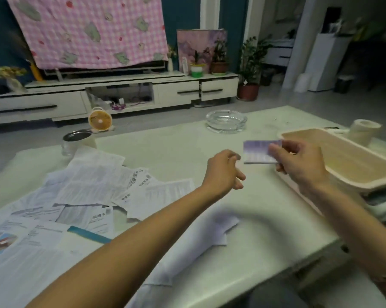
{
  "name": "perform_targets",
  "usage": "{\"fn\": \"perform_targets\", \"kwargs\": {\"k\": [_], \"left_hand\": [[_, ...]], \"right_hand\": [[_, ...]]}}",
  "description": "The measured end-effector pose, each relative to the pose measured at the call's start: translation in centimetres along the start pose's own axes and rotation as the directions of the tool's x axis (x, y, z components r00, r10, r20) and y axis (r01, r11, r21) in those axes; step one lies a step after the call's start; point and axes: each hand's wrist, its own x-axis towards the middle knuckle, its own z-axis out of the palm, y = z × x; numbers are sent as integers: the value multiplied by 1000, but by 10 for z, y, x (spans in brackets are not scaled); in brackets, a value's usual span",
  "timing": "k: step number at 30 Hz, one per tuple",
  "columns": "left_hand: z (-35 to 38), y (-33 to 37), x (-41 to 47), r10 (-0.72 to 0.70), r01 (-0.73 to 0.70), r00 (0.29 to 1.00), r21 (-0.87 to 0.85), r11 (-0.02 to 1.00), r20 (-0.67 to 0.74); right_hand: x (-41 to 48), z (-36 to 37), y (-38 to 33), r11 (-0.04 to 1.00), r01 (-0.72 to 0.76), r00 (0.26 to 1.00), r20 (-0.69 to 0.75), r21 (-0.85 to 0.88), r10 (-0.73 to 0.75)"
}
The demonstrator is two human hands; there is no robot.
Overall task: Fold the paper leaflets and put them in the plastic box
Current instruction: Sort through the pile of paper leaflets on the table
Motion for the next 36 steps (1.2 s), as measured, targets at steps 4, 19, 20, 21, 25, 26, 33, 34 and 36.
{"fn": "perform_targets", "kwargs": {"k": [4,19,20,21,25,26,33,34,36], "left_hand": [[71,16,30,290,-427,903,599,677,317],[104,11,70,657,-745,403,646,-169,637],[93,9,69,672,-739,391,649,-179,630],[83,7,68,678,-729,393,660,-182,621],[48,-4,73,686,-690,447,709,-143,574],[43,-7,76,681,-680,469,722,-129,563],[28,-37,73,671,-504,674,857,112,309],[25,-42,71,659,-485,695,864,133,289],[20,-47,70,632,-479,719,865,149,289]], "right_hand": [[45,-84,18,979,-52,981,-194,-197,14],[87,-82,70,881,-364,926,-19,-302,376],[89,-73,69,875,-375,917,20,-307,399],[91,-65,66,870,-386,905,59,-306,422],[96,-25,49,849,-404,833,246,-341,495],[97,-14,45,844,-398,820,273,-359,503],[117,34,56,678,-385,675,310,-626,670],[118,34,58,637,-350,650,311,-687,693],[118,34,60,555,-250,660,280,-793,697]]}}
